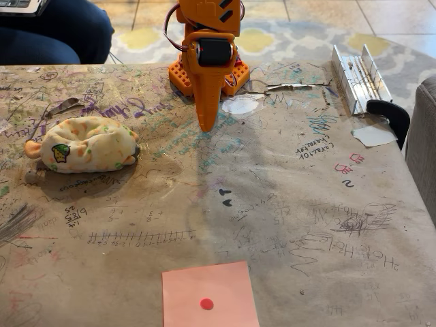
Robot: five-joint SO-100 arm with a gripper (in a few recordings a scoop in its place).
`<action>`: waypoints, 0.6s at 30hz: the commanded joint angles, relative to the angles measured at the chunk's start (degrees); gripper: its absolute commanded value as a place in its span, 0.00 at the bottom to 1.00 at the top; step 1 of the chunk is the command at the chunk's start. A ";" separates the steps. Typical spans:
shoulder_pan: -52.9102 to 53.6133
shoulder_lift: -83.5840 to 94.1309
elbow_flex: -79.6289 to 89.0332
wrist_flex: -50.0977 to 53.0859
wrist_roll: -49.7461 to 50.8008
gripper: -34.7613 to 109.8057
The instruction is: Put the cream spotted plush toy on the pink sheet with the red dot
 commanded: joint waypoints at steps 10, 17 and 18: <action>-47.99 0.18 5.27 3.78 -59.33 0.28; -32.08 0.18 5.27 4.39 -64.51 0.24; -29.09 0.18 5.27 4.39 -64.95 0.24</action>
